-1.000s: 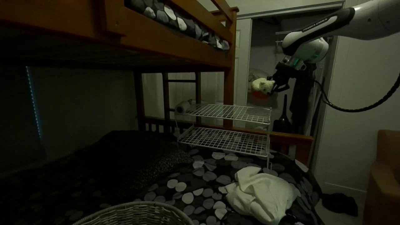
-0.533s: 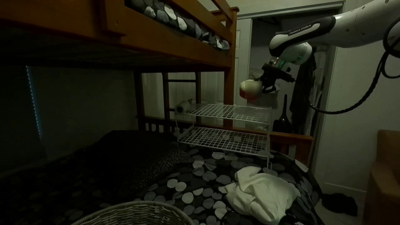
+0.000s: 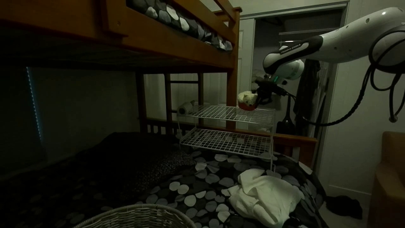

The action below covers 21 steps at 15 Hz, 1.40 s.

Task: Put the red bowl and teddy bear on the top shelf of the rack

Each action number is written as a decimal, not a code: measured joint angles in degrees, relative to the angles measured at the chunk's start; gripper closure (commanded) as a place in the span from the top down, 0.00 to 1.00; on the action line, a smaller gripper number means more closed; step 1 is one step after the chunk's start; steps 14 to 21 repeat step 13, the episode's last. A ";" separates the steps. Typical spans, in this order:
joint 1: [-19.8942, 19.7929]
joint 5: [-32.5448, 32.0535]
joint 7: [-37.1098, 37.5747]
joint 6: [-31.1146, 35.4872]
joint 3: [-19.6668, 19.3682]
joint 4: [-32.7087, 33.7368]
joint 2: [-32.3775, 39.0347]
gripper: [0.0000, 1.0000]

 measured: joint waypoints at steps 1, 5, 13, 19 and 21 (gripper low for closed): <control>0.11 -0.54 0.78 0.00 -0.27 0.00 0.18 0.43; -0.04 -0.80 1.72 -0.02 -0.63 0.23 0.01 0.74; -5.60 15.58 -14.83 1.17 3.22 -3.99 -11.73 1.00; -5.60 15.58 -14.83 1.17 3.22 -3.99 -11.73 1.00; -5.60 15.58 -14.83 1.17 3.22 -3.99 -11.73 1.00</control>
